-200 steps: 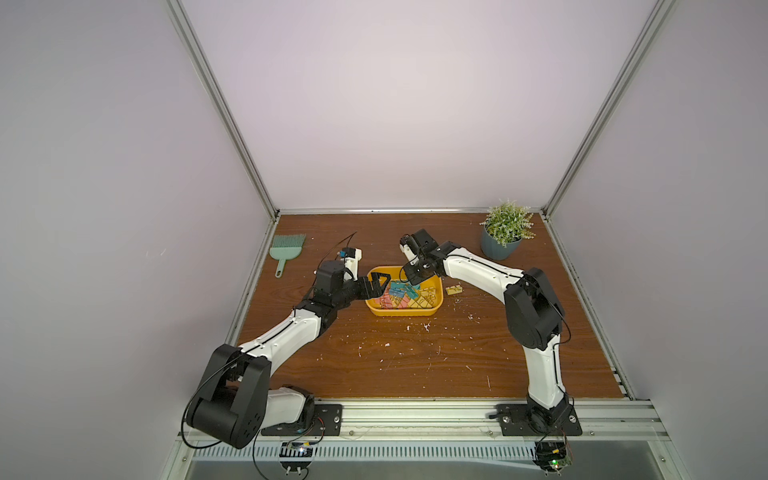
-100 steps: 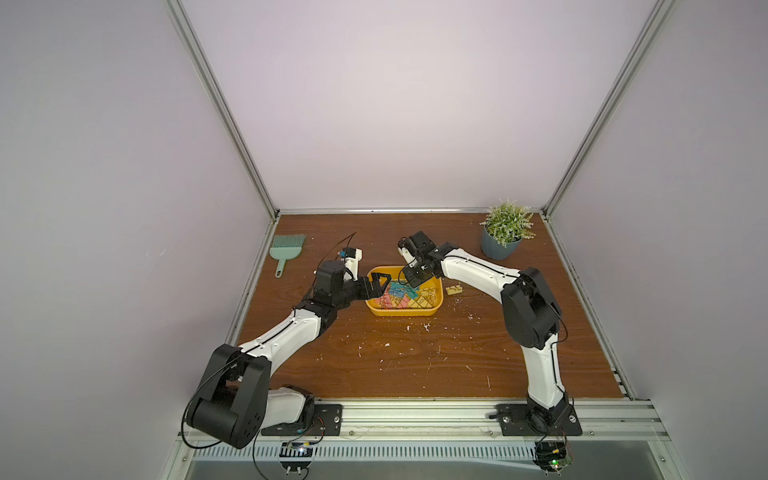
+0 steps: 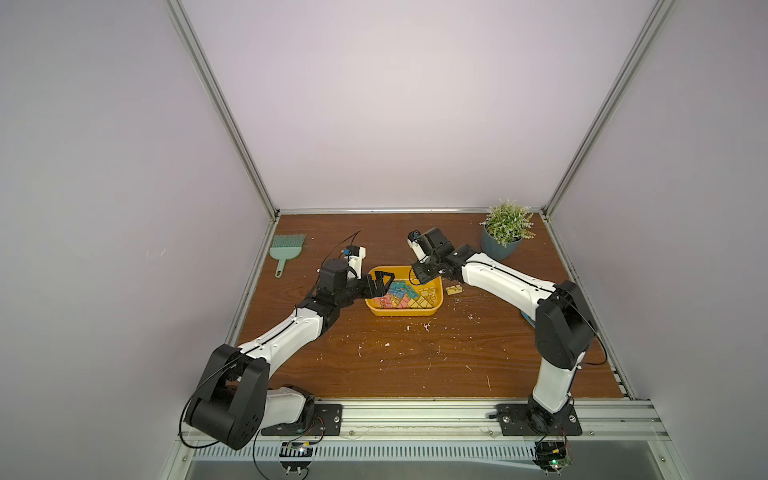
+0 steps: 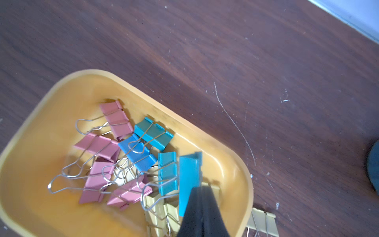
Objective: Take out the binder clips from the storage box
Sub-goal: Pick up the binder clip from the storage box.
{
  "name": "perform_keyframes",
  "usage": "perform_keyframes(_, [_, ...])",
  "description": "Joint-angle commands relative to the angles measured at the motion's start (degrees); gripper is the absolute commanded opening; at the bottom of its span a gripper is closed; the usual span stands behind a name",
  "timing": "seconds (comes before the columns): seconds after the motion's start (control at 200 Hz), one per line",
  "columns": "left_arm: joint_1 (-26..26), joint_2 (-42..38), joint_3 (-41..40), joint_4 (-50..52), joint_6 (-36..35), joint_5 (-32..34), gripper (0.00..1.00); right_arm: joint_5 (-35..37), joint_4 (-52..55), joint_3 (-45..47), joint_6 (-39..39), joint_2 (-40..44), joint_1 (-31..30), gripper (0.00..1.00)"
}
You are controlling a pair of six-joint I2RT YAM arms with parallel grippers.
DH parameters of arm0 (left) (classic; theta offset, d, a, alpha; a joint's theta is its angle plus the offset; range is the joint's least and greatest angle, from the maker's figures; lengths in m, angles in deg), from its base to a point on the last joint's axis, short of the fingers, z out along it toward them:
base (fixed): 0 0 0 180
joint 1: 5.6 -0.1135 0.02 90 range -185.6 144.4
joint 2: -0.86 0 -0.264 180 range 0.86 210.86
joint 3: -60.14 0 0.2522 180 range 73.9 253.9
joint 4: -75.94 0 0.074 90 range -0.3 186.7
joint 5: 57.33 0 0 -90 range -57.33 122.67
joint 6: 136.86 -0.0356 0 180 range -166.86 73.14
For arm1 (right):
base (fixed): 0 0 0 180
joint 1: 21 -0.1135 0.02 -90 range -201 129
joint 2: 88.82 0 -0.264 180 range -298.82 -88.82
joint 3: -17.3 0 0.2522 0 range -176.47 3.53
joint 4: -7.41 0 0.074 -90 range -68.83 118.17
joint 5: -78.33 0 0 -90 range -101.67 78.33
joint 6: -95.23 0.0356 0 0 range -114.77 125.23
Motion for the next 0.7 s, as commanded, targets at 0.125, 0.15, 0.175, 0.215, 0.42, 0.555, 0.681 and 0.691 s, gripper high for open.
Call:
perform_keyframes(0.125, [6.30, 0.19, 4.69, -0.35, -1.73, 5.73, 1.00, 0.18, -9.12, 9.70, 8.83, 13.41, 2.47, 0.00])
perform_keyframes(0.15, [7.20, 0.52, 5.21, -0.44, -1.88, 6.44, 1.00, -0.20, -10.42, 11.36, 10.05, 14.99, 3.30, 0.00])
perform_keyframes(0.175, [8.04, 1.05, 5.73, -0.58, -1.92, 6.82, 1.00, -0.77, -11.80, 13.11, 11.45, 16.78, 4.19, 0.00])
perform_keyframes(0.215, [9.40, 2.06, 6.44, -0.99, -1.72, 7.19, 1.00, -1.88, -14.26, 16.13, 13.76, 19.55, 5.59, 0.00])
perform_keyframes(0.42, [15.68, 7.88, 11.44, -1.52, -2.62, 9.61, 1.00, -3.71, -28.45, 33.65, 27.14, 33.25, 12.60, 0.00])
perform_keyframes(0.555, [19.24, 12.24, 15.31, -1.44, -2.81, 9.48, 1.00, -1.04, -30.58, 41.25, 37.03, 37.08, 16.61, 0.00])
perform_keyframes(0.681, [22.47, 16.12, 18.96, -0.51, -2.81, 9.44, 1.00, -1.80, -33.01, 46.24, 43.18, 37.84, 19.77, 0.00])
perform_keyframes(0.691, [22.66, 16.41, 19.16, -0.42, -2.81, 9.46, 1.00, -1.82, -33.12, 46.57, 43.61, 37.83, 19.94, 0.00])
